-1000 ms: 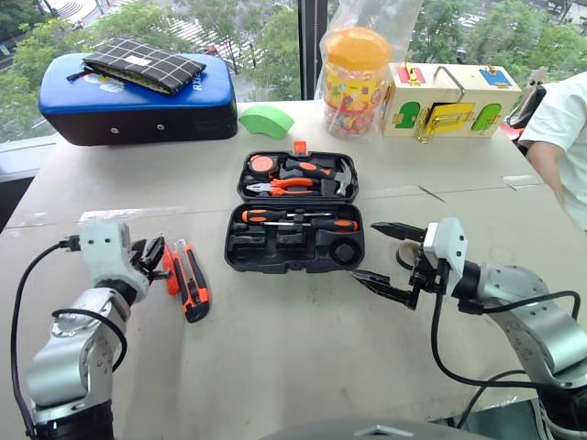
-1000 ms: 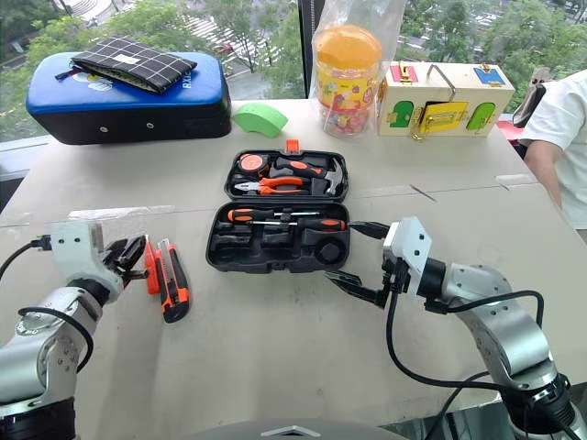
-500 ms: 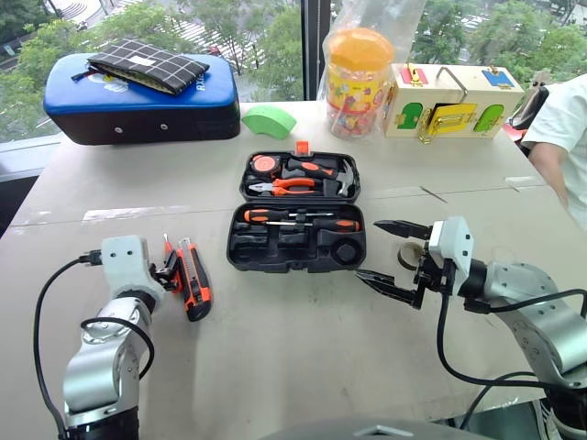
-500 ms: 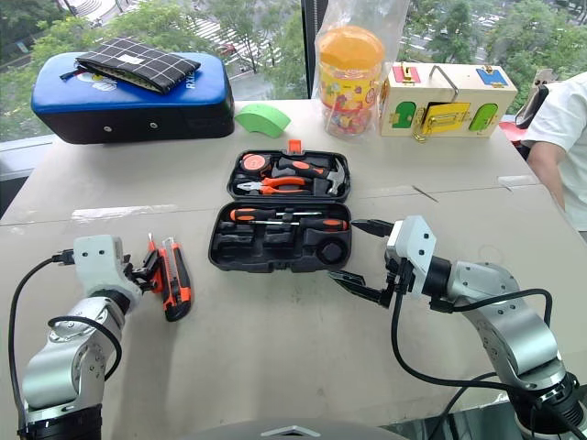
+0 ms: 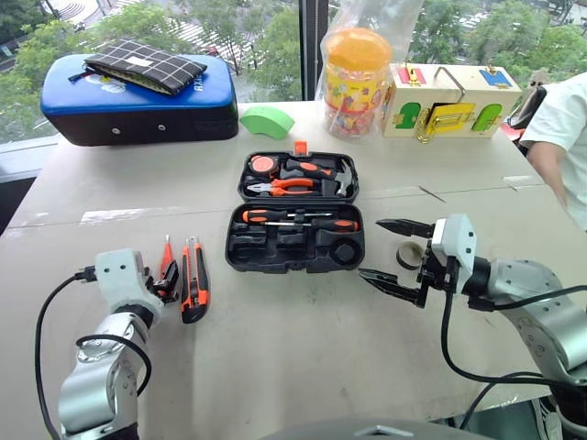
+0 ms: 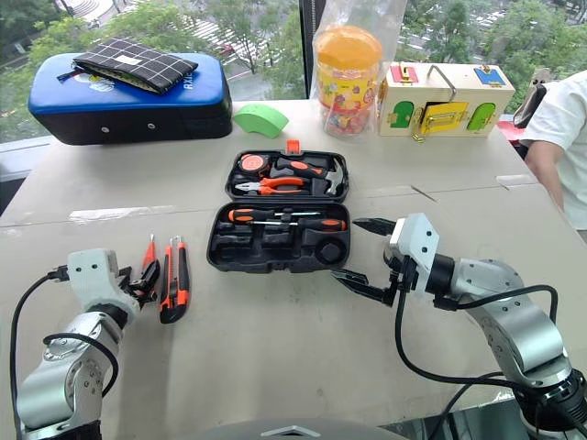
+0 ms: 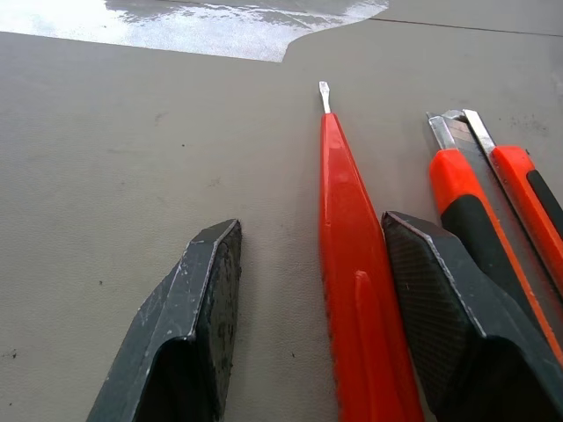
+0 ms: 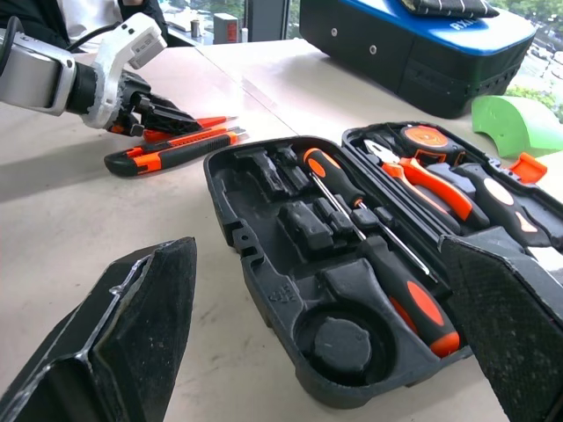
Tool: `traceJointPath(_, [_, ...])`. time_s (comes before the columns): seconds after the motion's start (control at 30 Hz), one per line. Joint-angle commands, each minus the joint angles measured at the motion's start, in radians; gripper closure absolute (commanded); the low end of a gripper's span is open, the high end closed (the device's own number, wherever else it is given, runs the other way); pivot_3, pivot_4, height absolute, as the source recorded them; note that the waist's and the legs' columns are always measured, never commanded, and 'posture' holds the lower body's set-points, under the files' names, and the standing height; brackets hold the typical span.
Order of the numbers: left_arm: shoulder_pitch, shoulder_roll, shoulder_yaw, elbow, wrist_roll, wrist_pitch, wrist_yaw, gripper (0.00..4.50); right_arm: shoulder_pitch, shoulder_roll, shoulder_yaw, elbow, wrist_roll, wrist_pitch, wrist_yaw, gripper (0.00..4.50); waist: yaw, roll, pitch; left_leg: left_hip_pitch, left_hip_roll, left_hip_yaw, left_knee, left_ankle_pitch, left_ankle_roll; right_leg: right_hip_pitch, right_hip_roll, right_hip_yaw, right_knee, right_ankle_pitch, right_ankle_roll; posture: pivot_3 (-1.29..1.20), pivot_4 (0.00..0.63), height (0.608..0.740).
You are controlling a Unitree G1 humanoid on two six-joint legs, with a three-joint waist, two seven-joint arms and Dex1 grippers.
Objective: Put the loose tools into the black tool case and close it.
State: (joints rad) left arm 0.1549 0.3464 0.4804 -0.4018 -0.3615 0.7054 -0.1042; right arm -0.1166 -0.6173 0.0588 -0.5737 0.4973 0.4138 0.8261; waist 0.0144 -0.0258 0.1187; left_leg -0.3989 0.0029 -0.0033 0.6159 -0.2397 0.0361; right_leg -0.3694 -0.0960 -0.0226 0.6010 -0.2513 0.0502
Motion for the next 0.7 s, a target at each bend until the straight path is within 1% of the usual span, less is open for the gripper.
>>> traceJointPath(0.03, [0.017, 0.004, -0.015, 0.004, -0.005, 0.024, -0.019, 2.46, -0.019, -0.009, -0.020, -0.014, 0.014, -0.008, 0.009, 0.00, 0.000, 0.000, 0.000, 0.000, 0.000, 0.000, 0.000, 0.000, 0.000, 0.000, 0.000, 0.000, 0.000, 0.000, 0.000, 0.00, 0.150, 0.740])
traceJointPath(0.07, [0.017, 0.001, -0.017, 0.006, -0.009, 0.026, -0.024, 2.72, -0.020, -0.009, -0.019, -0.013, 0.013, -0.008, 0.009, 0.00, 0.000, 0.000, 0.000, 0.000, 0.000, 0.000, 0.000, 0.000, 0.000, 0.000, 0.000, 0.000, 0.000, 0.000, 0.000, 0.00, 0.150, 0.740])
traceJointPath(0.17, [0.018, -0.006, -0.002, 0.002, -0.016, 0.018, -0.025, 4.05, -0.017, -0.011, -0.021, -0.017, 0.012, -0.008, 0.010, 0.00, 0.003, 0.001, 0.000, 0.000, 0.000, 0.000, 0.000, 0.000, 0.000, 0.000, 0.000, 0.000, 0.000, 0.000, 0.000, 0.00, 0.150, 0.740])
traceJointPath(0.2, [0.010, -0.012, 0.017, -0.003, -0.028, 0.004, -0.025, 4.14, -0.014, -0.012, -0.024, -0.019, 0.012, -0.008, 0.010, 0.00, 0.003, 0.001, 0.000, 0.000, 0.000, 0.000, 0.000, 0.000, 0.000, 0.000, 0.000, 0.000, 0.000, 0.000, 0.000, 0.00, 0.150, 0.740])
traceJointPath(0.3, [-0.042, -0.008, 0.053, -0.023, -0.065, -0.062, -0.055, 4.13, -0.003, -0.019, -0.035, -0.026, 0.017, -0.011, 0.015, 0.00, 0.004, 0.000, 0.001, 0.000, 0.000, 0.000, 0.000, 0.000, 0.000, 0.000, 0.000, 0.000, 0.000, 0.000, 0.000, 0.00, 0.150, 0.740])
traceJointPath(0.4, [-0.141, 0.058, 0.006, -0.049, -0.143, -0.066, -0.183, 4.13, 0.011, -0.033, -0.054, -0.039, 0.030, -0.017, 0.027, 0.00, 0.015, -0.003, 0.001, -0.001, 0.000, -0.001, 0.002, 0.000, 0.000, 0.000, 0.000, -0.002, 0.001, 0.000, 0.000, 0.00, 0.150, 0.740])
traceJointPath(0.47, [-0.204, 0.134, -0.091, -0.066, -0.216, -0.020, -0.342, 4.13, 0.020, -0.048, -0.071, -0.047, 0.044, -0.018, 0.036, 0.00, 0.017, -0.003, 0.001, -0.002, 0.000, -0.002, 0.003, 0.000, 0.000, 0.000, 0.000, -0.003, 0.001, 0.000, 0.000, 0.00, 0.150, 0.740])
traceJointPath(0.53, [-0.280, 0.237, -0.220, -0.040, -0.222, -0.021, -0.513, 4.13, 0.033, -0.066, -0.097, -0.055, 0.055, -0.014, 0.041, 0.00, 0.020, -0.003, 0.002, -0.002, -0.001, -0.001, 0.003, 0.000, 0.000, 0.000, 0.000, -0.003, 0.001, 0.000, 0.000, 0.00, 0.150, 0.740])
traceJointPath(0.6, [-0.359, 0.352, -0.373, 0.040, -0.139, -0.122, -0.711, 4.13, 0.053, -0.086, -0.131, -0.062, 0.061, -0.010, 0.040, 0.00, 0.019, 0.000, 0.002, -0.002, -0.001, 0.000, 0.003, 0.001, 0.001, 0.000, 0.000, -0.002, 0.000, 0.000, 0.000, 0.00, 0.150, 0.740])
traceJointPath(0.67, [-0.459, 0.409, -0.486, 0.171, -0.069, -0.211, -0.858, 4.13, 0.077, -0.102, -0.167, -0.068, 0.062, -0.009, 0.035, 0.00, 0.020, 0.000, 0.003, -0.001, -0.001, 0.001, 0.003, 0.001, 0.002, 0.000, 0.002, -0.001, 0.000, 0.000, 0.000, 0.00, 0.150, 0.740])
traceJointPath(0.7, [-0.510, 0.425, -0.537, 0.250, -0.020, -0.288, -0.921, 4.13, 0.088, -0.108, -0.180, -0.071, 0.061, -0.009, 0.031, 0.00, 0.020, 0.000, 0.002, -0.001, -0.001, 0.001, 0.003, 0.002, 0.003, 0.001, 0.003, -0.001, 0.000, 0.000, 0.000, 0.00, 0.150, 0.740])
